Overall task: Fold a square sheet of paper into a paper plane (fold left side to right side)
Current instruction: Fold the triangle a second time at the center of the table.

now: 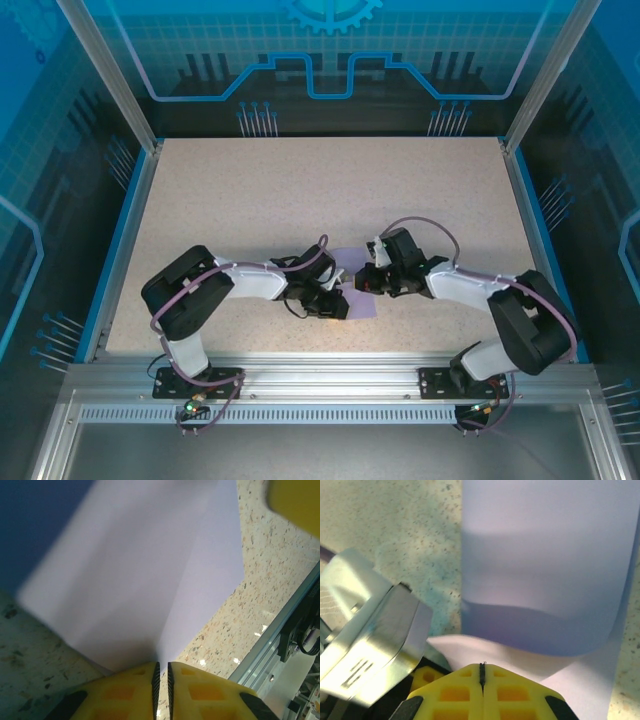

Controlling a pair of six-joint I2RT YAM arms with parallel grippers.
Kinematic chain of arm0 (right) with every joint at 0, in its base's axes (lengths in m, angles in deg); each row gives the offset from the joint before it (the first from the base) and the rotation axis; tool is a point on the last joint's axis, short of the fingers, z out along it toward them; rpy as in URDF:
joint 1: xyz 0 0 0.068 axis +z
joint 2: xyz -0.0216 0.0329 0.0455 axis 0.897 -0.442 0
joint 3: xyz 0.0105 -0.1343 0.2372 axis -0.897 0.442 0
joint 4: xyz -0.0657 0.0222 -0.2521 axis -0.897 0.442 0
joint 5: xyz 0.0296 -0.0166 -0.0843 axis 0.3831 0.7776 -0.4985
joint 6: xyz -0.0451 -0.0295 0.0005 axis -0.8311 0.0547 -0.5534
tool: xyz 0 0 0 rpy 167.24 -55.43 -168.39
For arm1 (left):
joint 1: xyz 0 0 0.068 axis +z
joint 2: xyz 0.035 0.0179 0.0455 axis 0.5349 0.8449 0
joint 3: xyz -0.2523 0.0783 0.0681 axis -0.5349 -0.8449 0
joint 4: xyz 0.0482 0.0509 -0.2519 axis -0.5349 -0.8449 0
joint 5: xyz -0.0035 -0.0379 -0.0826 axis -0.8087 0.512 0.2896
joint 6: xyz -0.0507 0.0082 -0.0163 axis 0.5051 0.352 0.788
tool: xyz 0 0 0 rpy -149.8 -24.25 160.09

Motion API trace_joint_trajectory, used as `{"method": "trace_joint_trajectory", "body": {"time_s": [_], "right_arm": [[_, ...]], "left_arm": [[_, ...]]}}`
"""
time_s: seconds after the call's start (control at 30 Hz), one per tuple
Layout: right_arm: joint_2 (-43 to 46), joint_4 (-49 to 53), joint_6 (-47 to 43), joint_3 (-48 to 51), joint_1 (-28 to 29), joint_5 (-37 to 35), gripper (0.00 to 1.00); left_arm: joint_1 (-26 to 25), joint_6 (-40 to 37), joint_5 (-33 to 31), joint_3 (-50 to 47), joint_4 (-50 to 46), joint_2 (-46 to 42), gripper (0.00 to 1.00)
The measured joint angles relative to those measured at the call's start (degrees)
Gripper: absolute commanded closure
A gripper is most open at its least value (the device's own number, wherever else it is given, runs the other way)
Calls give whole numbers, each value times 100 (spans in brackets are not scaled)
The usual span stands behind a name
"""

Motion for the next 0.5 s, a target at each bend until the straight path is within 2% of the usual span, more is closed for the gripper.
{"method": "trace_joint_trajectory", "body": {"time_s": [0.23,0.5], "right_arm": [[210,2,-120,256,302,105,100],[-179,-125,-201,240,404,127,100]], "left_arm": [[-4,94,-50,-39,33,-15,88],[-4,131,-74,-61,44,-48,96]]}}
